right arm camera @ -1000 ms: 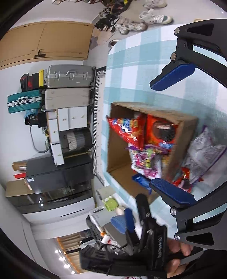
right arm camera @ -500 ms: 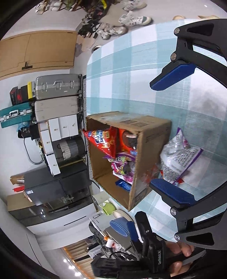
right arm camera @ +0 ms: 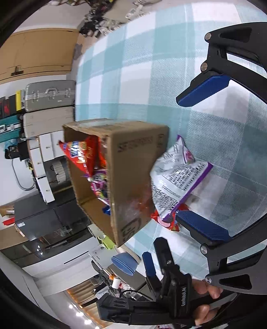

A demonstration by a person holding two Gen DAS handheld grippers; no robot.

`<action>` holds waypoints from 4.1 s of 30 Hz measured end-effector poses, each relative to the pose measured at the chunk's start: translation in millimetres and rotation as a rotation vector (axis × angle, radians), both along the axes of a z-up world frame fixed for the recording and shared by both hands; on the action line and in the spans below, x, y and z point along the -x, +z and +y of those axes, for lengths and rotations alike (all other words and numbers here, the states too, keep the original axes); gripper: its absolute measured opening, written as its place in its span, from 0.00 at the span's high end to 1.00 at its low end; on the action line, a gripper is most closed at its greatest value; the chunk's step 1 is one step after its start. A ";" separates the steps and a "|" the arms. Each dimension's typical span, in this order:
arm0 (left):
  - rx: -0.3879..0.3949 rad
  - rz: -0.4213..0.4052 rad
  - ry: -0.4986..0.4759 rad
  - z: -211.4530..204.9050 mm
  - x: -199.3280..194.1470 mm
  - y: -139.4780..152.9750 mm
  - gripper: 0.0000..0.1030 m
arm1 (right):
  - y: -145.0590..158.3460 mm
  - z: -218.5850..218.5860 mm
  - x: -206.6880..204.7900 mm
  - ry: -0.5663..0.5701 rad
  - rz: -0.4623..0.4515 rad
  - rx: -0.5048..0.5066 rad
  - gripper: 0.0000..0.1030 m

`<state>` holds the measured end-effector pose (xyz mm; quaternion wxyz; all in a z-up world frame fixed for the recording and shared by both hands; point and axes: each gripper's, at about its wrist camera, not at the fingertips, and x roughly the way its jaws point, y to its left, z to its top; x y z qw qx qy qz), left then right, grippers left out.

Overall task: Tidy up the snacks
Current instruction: 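Withdraw both grippers from the box toward the remaining snacks, then grasp the red Oreo pack with left gripper while right gripper grasps white-purple bag, then lift both packs over the box and release them inside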

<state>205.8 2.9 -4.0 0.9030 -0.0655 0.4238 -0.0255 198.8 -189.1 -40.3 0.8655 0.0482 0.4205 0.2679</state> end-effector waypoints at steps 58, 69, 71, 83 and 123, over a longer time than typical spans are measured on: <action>0.008 0.103 -0.059 -35.7 -31.3 -65.2 0.15 | -23.1 31.8 -31.3 0.041 0.071 -0.099 0.28; 0.079 0.080 -0.096 -42.4 -20.9 -58.6 0.60 | -24.1 23.3 -25.8 0.036 0.068 -0.145 0.34; 0.086 0.080 -0.094 -39.9 -17.8 -58.3 0.60 | -24.1 20.1 -23.5 0.032 0.069 -0.155 0.34; 0.109 0.047 -0.078 -25.5 4.5 -50.9 0.60 | -14.8 15.0 -10.9 0.037 0.034 -0.180 0.40; 0.111 -0.052 -0.071 -28.0 37.6 3.7 0.60 | 49.6 -3.0 25.1 0.073 -0.121 -0.236 0.50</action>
